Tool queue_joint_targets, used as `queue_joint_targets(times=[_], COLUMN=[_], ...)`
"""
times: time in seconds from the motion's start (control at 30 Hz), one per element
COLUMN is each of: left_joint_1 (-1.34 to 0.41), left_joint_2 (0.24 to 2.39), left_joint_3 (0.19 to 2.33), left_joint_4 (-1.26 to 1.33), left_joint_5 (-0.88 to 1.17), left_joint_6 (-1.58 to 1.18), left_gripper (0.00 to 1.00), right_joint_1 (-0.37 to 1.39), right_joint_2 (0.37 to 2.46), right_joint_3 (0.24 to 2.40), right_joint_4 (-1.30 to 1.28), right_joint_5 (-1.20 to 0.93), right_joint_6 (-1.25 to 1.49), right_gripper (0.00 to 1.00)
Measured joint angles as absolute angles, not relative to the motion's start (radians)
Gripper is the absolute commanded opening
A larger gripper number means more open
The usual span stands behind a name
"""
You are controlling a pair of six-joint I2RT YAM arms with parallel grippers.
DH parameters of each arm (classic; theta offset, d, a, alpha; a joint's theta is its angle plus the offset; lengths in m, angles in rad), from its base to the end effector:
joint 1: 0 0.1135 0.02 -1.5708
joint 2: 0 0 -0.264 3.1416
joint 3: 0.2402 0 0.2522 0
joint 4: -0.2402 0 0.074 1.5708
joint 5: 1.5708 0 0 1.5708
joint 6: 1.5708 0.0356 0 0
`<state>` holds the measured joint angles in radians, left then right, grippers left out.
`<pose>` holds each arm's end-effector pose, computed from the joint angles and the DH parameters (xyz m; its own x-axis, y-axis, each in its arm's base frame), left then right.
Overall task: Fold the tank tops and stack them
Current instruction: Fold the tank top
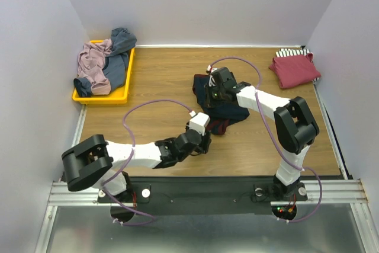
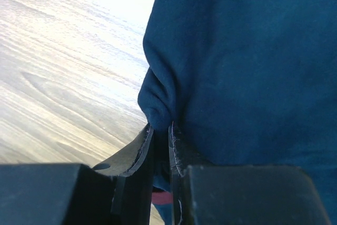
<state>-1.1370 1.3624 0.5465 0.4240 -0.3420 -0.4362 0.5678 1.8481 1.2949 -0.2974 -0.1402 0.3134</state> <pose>0.1270 -0.2457 0.1934 -0.4516 0.0280 -0.8918 0.5889 0.7602 -0.2744 0.3382 0.2216 0.2076 -0.7910 -0.1424 -0.5950 -0.3851 0.8716 0.3033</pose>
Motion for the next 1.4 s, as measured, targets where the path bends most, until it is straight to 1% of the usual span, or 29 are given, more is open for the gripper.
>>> queue_joint_targets(times=[0.13,0.37,0.57,1.0,1.13,1.17,1.23,1.27,1.33,1.37,1.4], left_joint_1=[-1.208,-1.247,-1.271,-1.301,-1.301,-1.301,-1.301,-1.301,-1.301,-1.301,-1.301], left_joint_2=[1.462,1.637,1.736,1.833,1.865,1.871,1.881,1.884,1.891,1.895,1.897], left_joint_3=[0.637,0.762,0.802,0.847,0.861,0.862,0.865,0.866,0.866,0.866,0.866], left_joint_4=[0.465,0.546,0.567,0.588,0.597,0.602,0.611,0.618,0.633,0.644,0.654], left_joint_5=[-0.463,-0.581,-0.616,-0.665,-0.695,-0.706,-0.724,-0.736,-0.752,-0.762,-0.772], left_joint_6=[-0.349,-0.179,-0.085,0.007,0.028,0.036,0.047,0.052,0.064,0.068,0.072], left_gripper=[0.59,0.59,0.59,0.59,0.55,0.51,0.47,0.40,0.34,0.24,0.24], right_joint_1=[0.552,0.534,0.525,0.516,0.516,0.516,0.516,0.516,0.515,0.514,0.514], right_joint_2=[1.860,1.872,1.874,1.878,1.881,1.881,1.881,1.881,1.881,1.881,1.881], right_joint_3=[1.295,1.308,1.309,1.309,1.309,1.309,1.309,1.309,1.309,1.309,1.309], right_joint_4=[-0.297,-0.297,-0.288,-0.279,-0.279,-0.278,-0.278,-0.277,-0.276,-0.276,-0.276], right_joint_5=[-0.180,-0.224,-0.244,-0.263,-0.267,-0.268,-0.270,-0.270,-0.271,-0.271,-0.271], right_joint_6=[0.334,0.360,0.371,0.382,0.382,0.383,0.383,0.384,0.385,0.385,0.385], right_gripper=[0.00,0.00,0.00,0.00,0.00,0.00,0.00,0.00,0.00,0.00,0.00])
